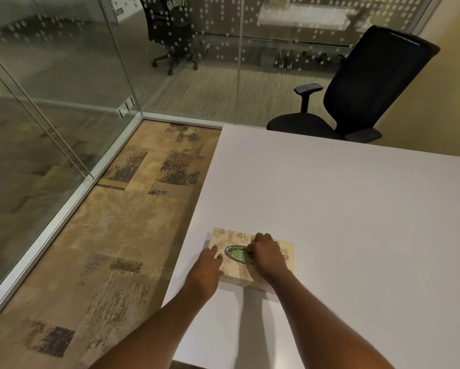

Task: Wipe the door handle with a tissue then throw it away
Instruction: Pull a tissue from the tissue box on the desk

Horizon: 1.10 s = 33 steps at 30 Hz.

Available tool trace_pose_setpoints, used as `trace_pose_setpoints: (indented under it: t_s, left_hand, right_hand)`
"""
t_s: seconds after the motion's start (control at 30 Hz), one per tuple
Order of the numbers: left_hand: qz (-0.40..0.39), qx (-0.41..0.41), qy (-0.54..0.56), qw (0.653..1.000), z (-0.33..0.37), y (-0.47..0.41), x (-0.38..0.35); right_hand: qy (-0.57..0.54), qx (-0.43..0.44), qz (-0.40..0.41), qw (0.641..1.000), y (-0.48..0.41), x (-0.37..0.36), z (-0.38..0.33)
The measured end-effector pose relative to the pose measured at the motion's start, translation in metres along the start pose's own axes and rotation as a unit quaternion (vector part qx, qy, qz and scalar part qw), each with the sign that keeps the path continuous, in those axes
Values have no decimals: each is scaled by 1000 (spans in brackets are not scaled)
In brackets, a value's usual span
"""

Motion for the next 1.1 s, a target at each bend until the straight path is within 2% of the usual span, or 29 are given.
trace_pose_setpoints:
  t_s: [0.27,0.63,0.93,1.1]
  left_hand:
    - [-9,0,-58,998,2,-1,1]
    - [-48,2,-71,996,0,-10,0]
    - [-50,18,-101,993,-4,-12,-9]
    - [-46,15,-119,992,-7,-13,-10]
  right_hand:
    - [59,83,14,995,-9,-3,-4]
    - [136,102,18,985,-17,-9,-2]
    - [126,144,-40,981,-26,-12,-10]
    - [155,177,-72,969,-19,-15,-10]
Point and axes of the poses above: each hand's wrist, its own y-axis away from the middle knuckle, its own x-axis out of the back of the hand, z = x × y, the point moved 6 cm from there along -y, towards the middle knuckle, and after that the axes turned 6 degrees about -z, right-handed, at the moved point
